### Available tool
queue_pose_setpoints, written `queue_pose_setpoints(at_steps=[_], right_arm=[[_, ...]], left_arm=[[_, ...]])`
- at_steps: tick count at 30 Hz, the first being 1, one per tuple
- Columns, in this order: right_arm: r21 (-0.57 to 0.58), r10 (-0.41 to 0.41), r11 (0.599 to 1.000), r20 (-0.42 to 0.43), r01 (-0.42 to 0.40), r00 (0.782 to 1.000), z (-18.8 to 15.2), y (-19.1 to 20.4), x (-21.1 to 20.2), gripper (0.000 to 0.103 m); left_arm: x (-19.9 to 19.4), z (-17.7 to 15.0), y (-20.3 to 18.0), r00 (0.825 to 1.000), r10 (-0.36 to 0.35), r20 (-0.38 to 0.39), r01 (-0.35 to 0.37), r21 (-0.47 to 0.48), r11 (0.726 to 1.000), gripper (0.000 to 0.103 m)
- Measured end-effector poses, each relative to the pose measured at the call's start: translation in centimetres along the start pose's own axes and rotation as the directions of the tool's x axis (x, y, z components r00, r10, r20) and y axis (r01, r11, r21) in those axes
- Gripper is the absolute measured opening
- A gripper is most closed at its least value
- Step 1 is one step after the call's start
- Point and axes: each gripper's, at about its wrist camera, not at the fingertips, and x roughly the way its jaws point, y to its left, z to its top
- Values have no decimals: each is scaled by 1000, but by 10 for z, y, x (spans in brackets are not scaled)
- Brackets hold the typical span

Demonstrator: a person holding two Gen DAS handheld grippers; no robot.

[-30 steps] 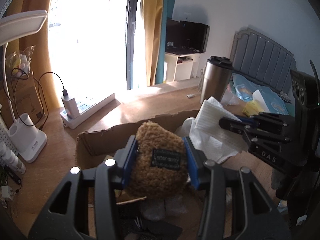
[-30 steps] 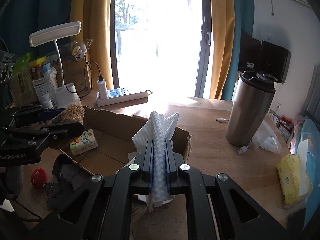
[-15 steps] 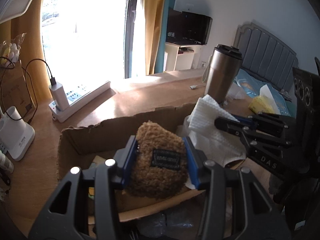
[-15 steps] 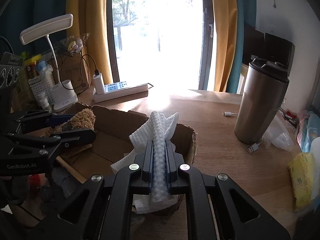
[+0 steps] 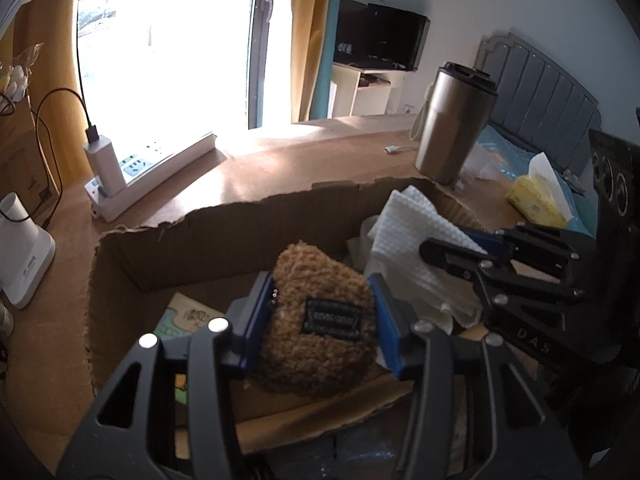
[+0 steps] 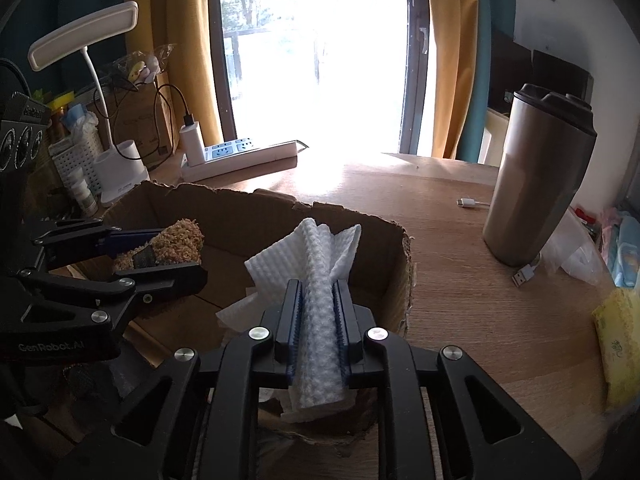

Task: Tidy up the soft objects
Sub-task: 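Release the plush pouch and white wipe into the box with both grippers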

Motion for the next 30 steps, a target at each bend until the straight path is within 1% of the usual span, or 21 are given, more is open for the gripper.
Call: queue_pose_setpoints(at_steps=[2, 3, 6, 8, 10, 11, 12, 13, 19, 21, 23, 30], right_arm=[[3, 1, 1000, -1, -1, 1000, 0, 0, 0, 28], [3, 1, 1000, 0, -1, 1000, 0, 1, -1, 30], [1, 1, 1000, -1, -1, 1000, 1, 2, -4, 38], [0, 2, 1000, 0, -2, 1000, 1, 4, -7, 47], [-1, 0, 1000, 4, 0, 1000, 1, 6, -11, 51], [-3, -3, 1000, 7, 3, 1000, 2, 7, -13, 53], [-4, -6, 1000, 11, 6, 1000, 2, 8, -16, 54], [-4, -9, 1000, 15, 9, 1000, 2, 8, -19, 55], [-7, -34, 999, 38, 34, 999, 4, 14, -36, 57], [-9, -41, 999, 46, 42, 998, 4, 17, -42, 59], [-11, -46, 999, 49, 47, 998, 4, 20, -47, 63], [-10, -63, 998, 67, 64, 996, 1, 29, -65, 69]], left_arm=[[-2, 0, 2, 1000, 2, 2, -2, -12, 1000, 52], [-2, 0, 2, 1000, 5, 3, -5, -14, 1000, 53], [-7, 0, 4, 1000, 19, 12, -19, -16, 1000, 53], [-11, -1, 4, 1000, 19, 18, -19, -19, 1000, 54], [-16, -1, 5, 1000, 15, 25, -14, -30, 999, 58], [-18, -2, 5, 1000, 14, 28, -13, -33, 999, 65], [-22, -3, 6, 999, 13, 34, -12, -37, 999, 69], [-25, -3, 6, 999, 11, 42, -10, -41, 999, 69], [-47, -5, 8, 997, 17, 81, -13, -48, 999, 69], [-53, -6, 9, 995, 20, 93, -15, -50, 999, 69], [-61, -8, 10, 994, 22, 107, -16, -51, 999, 69], [-85, -17, 11, 989, 26, 148, -18, -56, 998, 69]])
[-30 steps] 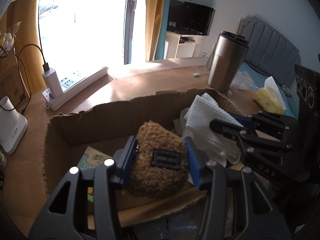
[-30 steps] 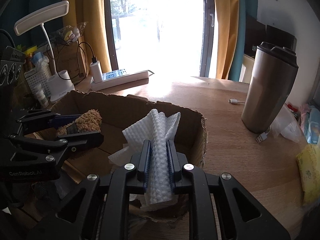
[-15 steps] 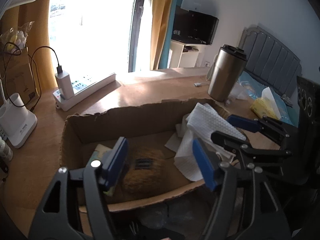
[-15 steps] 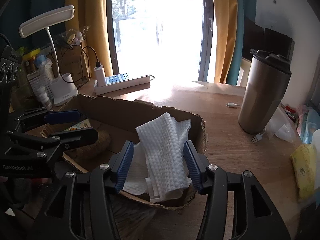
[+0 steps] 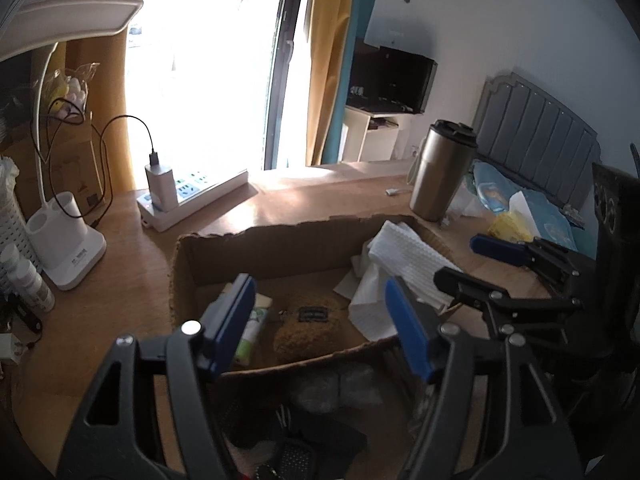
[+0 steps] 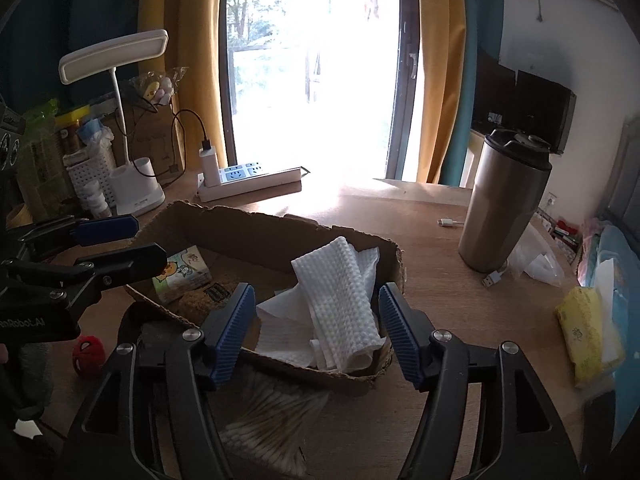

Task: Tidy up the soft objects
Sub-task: 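Release the plush pouch and white wipe into the box with both grippers, then withdraw both grippers from the box toward the remaining items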

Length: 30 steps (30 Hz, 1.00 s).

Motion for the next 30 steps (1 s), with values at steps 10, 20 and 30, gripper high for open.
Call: queue_pose_setpoints(at_steps=[10, 20, 30], right_arm=[[-9, -20, 1000, 15, 20, 1000, -5, 11, -21, 74], [-1, -45, 999, 20, 45, 999, -15, 18, -36, 83], [6, -36, 999, -4, 36, 999, -33, 25, -40, 85]], left_arm=[[-27, -9, 2, 999, -3, 36, 3, -13, 1000, 74], [-48, -24, 10, 998, -2, 57, 5, -49, 999, 85], [-56, -50, 19, 999, 28, 33, -25, -79, 997, 85]])
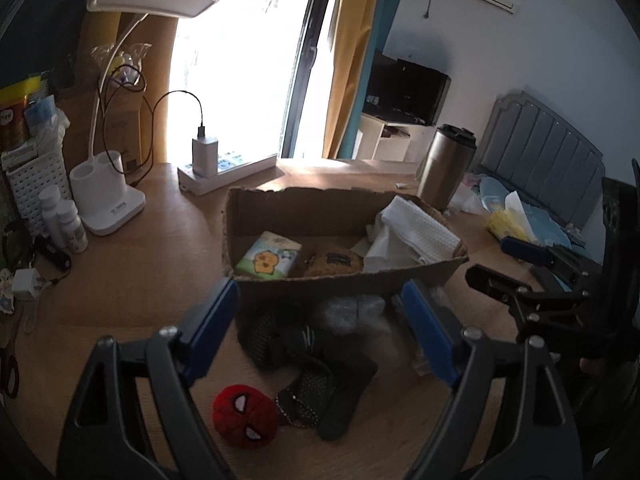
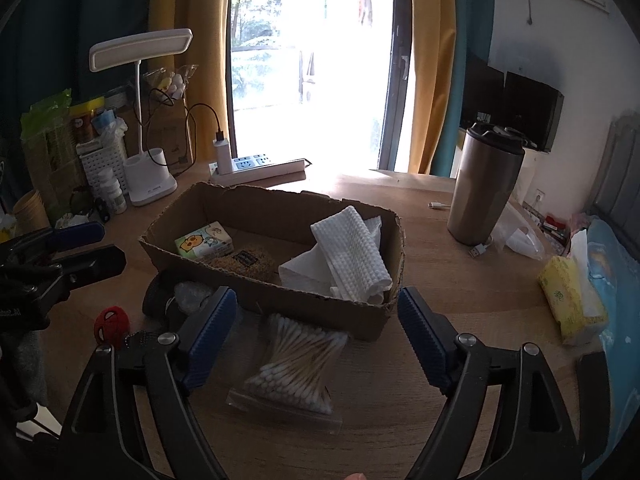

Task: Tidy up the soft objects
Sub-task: 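Withdraw both grippers from the box toward the remaining items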

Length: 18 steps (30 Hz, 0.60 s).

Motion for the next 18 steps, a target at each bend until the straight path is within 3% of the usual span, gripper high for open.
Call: queue_pose_setpoints(at_steps=[18], right_arm=[[24, 22, 1000, -79, -20, 997, -30, 2, 21, 85]], left_arm=[[11, -46, 17, 993, 41, -108, -45, -31, 999, 85]])
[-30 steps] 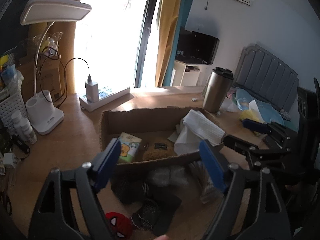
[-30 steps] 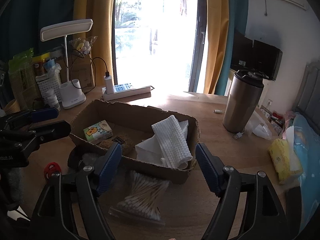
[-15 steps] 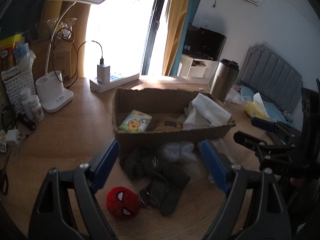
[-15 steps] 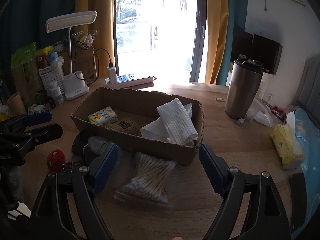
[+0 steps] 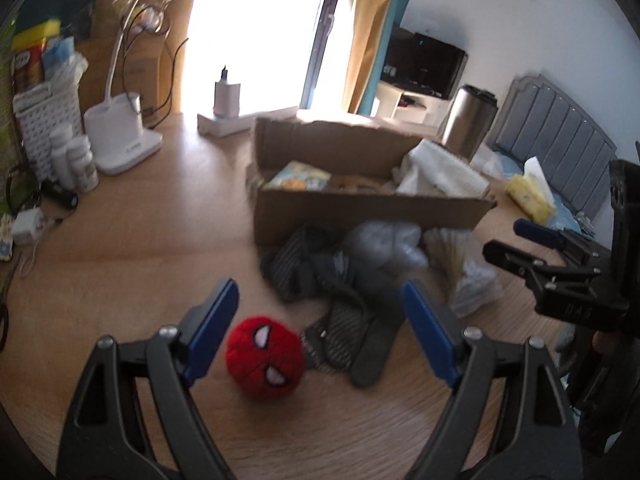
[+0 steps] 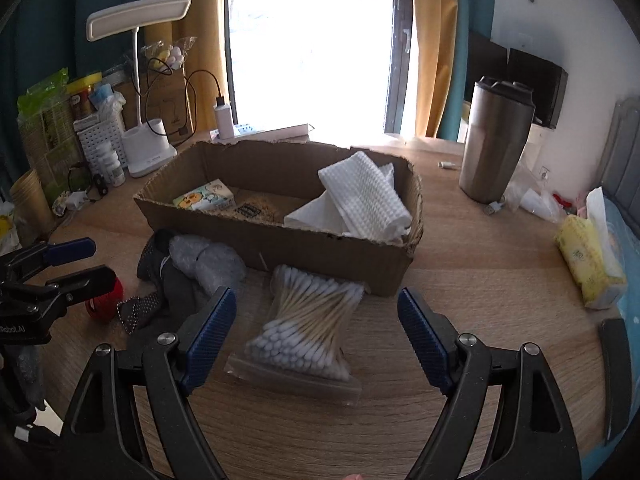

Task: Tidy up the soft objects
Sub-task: 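Withdraw both grippers from the box toward the remaining items, then grasp the red Spider-Man plush with the left gripper while the right gripper grasps the cotton swab bag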

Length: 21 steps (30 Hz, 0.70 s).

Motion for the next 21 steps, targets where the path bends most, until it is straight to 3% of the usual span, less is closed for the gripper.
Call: queue_pose_setpoints(at_steps=[12, 18, 21], right_arm=[[23, 7, 1000, -46, -6, 999, -10, -1, 19, 85], [43, 13, 999, -66, -11, 998, -7, -4, 29, 85], [34, 15, 999, -74, -13, 997, -4, -2, 33, 85]], left_arm=[[12, -28, 33, 993, 85, -79, -93, -109, 990, 85], [15, -30, 31, 992, 86, -87, -93, -84, 992, 84], [17, -28, 34, 993, 71, -97, -81, -105, 991, 71]])
